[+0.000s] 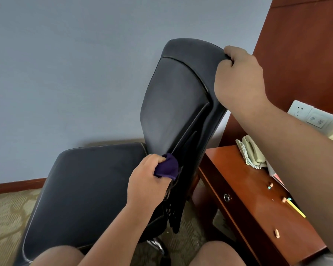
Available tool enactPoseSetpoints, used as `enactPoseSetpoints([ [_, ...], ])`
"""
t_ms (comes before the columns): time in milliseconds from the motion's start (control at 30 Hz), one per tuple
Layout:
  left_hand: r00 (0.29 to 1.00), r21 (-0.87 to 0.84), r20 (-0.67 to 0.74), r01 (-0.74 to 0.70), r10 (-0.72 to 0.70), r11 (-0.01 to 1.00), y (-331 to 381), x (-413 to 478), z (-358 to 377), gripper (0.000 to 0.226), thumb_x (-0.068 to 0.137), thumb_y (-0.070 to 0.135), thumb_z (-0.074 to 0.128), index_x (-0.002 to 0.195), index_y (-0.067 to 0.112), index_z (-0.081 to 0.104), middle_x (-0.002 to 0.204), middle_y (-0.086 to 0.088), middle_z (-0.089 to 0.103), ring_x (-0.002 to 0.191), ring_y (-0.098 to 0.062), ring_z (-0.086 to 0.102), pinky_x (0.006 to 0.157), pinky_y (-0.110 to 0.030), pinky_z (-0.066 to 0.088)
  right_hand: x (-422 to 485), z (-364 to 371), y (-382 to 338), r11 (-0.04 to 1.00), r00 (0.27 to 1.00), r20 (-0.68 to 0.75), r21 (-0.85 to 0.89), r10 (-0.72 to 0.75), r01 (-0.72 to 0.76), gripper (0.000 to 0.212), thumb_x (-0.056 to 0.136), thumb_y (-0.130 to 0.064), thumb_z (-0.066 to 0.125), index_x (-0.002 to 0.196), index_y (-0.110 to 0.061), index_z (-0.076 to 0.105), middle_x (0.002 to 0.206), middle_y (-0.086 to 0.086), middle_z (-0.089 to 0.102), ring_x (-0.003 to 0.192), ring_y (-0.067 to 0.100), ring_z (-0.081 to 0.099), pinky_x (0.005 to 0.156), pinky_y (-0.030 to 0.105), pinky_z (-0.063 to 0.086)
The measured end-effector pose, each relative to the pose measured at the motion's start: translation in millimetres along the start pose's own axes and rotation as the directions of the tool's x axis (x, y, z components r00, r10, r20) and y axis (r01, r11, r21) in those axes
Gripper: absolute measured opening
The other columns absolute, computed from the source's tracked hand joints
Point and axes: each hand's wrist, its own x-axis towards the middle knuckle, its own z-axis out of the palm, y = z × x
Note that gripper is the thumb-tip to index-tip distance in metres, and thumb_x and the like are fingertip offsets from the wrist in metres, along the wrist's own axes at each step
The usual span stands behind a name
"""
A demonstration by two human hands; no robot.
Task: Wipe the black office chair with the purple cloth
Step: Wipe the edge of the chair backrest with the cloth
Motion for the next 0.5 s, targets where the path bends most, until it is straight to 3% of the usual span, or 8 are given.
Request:
enactPoseSetpoints([
  [100, 0.999, -0.085, 0.007, 0.038, -0.037, 0.996, 8, -1, -10, 0.018, 0.085, 0.02, 0.074, 0.097, 0.033, 0.073, 0.087, 0.019, 0.068, 0.083, -0.003, 0.065, 0.073, -0.03, 0.057, -3, -1, -2, 1.0, 1.0, -0.007, 0.019, 0.0, 0.0, 0.034, 0.089, -0.009, 0.028, 0.068, -0.035, 0.021, 0.069, -0.013, 0.026, 0.057, 0.007, 0.028, 0.045, 0.011, 0.03],
  [200, 0.997, -0.113, -0.054, -0.052, 0.046, 0.992, 28, -1, -15, 0.013, 0.087, 0.027, 0.071, 0.097, 0.034, 0.075, 0.085, 0.018, 0.067, 0.081, -0.004, 0.065, 0.069, -0.024, 0.054, -6, -2, -4, 0.999, 1.0, -0.028, 0.034, -0.001, 0.002, 0.029, 0.087, -0.005, 0.029, 0.066, -0.025, 0.025, 0.066, -0.007, 0.029, 0.056, 0.014, 0.028, 0.044, 0.015, 0.031],
  [300, 0.989, 0.048, 0.008, -0.147, 0.147, 0.988, 36, -2, -6, 0.02, 0.088, 0.033, 0.069, 0.108, 0.032, 0.074, 0.094, 0.019, 0.065, 0.085, -0.004, 0.063, 0.071, -0.022, 0.051, -8, -3, -6, 0.999, 0.999, -0.032, 0.033, 0.003, -0.002, 0.028, 0.087, -0.004, 0.029, 0.067, -0.023, 0.026, 0.065, -0.006, 0.03, 0.056, 0.015, 0.028, 0.046, 0.016, 0.032],
  [367, 0.99, 0.165, 0.037, -0.144, 0.139, 0.976, 32, -6, 5, 0.024, 0.089, 0.032, 0.069, 0.113, 0.035, 0.072, 0.102, 0.022, 0.063, 0.084, -0.002, 0.06, 0.068, -0.016, 0.047, -9, -4, -6, 1.0, 1.0, -0.028, 0.031, 0.002, -0.001, 0.028, 0.087, -0.004, 0.029, 0.067, -0.023, 0.026, 0.065, -0.006, 0.029, 0.056, 0.015, 0.027, 0.046, 0.015, 0.032],
  [500, 0.989, 0.232, 0.035, -0.147, 0.143, 0.962, 21, -16, 15, 0.024, 0.088, 0.031, 0.072, 0.111, 0.035, 0.072, 0.102, 0.024, 0.062, 0.076, 0.003, 0.055, 0.061, -0.006, 0.035, -10, -6, -4, 1.0, 1.0, -0.023, 0.026, 0.004, -0.003, 0.027, 0.086, -0.003, 0.029, 0.067, -0.022, 0.024, 0.064, -0.005, 0.028, 0.056, 0.017, 0.024, 0.043, 0.018, 0.029],
])
